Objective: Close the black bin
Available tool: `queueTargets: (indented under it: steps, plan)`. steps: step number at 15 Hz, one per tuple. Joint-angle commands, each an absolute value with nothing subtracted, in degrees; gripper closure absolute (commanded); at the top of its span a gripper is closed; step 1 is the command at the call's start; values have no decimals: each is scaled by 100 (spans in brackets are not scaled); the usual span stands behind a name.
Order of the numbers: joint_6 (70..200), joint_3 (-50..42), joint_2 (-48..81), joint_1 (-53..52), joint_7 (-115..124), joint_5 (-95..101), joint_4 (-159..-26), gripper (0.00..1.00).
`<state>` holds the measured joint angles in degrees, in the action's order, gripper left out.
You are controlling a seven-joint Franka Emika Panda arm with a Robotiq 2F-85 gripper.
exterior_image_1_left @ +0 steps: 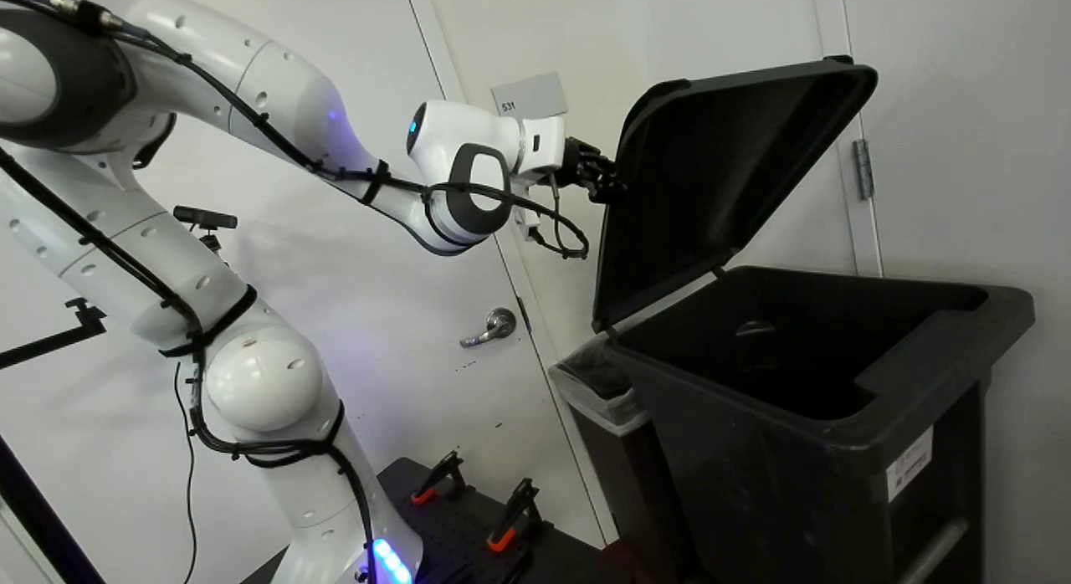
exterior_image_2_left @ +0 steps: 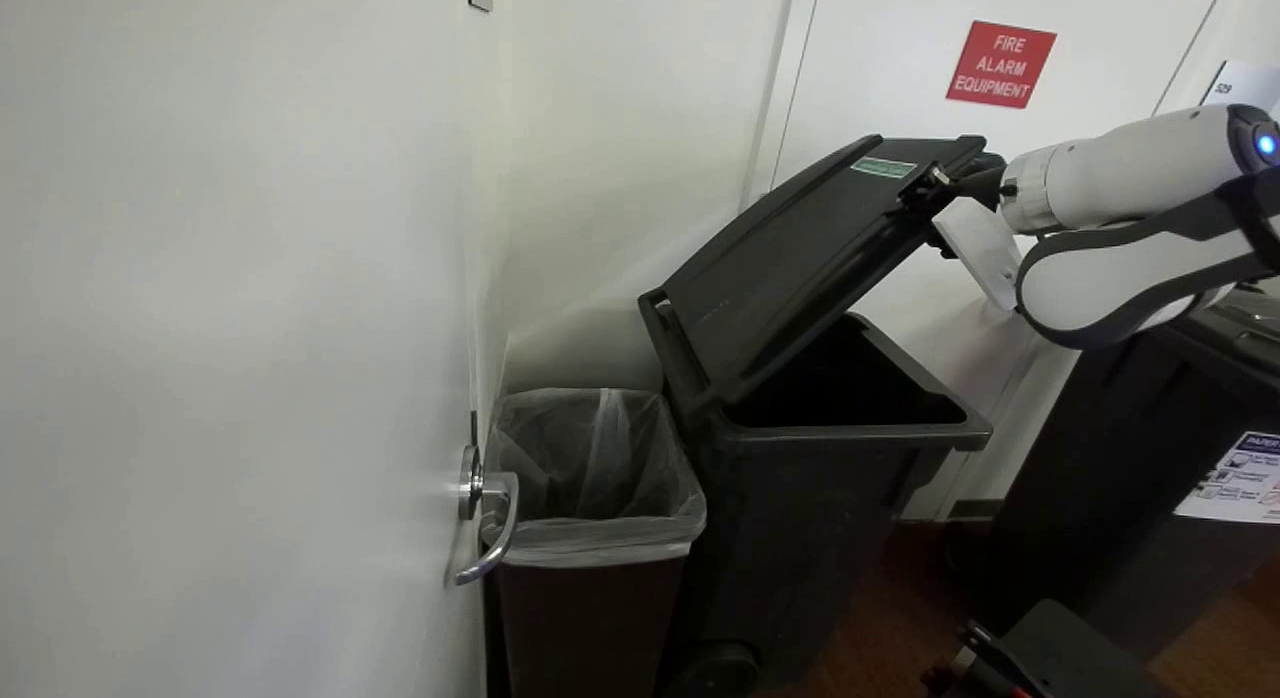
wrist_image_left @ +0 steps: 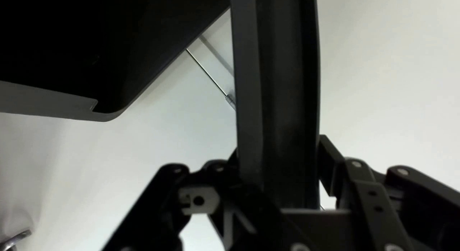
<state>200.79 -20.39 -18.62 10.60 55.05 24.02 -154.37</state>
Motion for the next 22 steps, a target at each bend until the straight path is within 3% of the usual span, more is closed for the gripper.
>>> queueTargets:
  steps: [1,3,4,22]
  plan:
    - [20079,-2039,-1868,1042,5456,2409,-15424,53]
    - [20079,-2039,-1872,1036,5448,2409,-15425,53]
    - [20079,-2039,-1871,1036,5448,2409,-15425,78]
    - [20080,-3685,-1903,141,5433,1687,-15871,78]
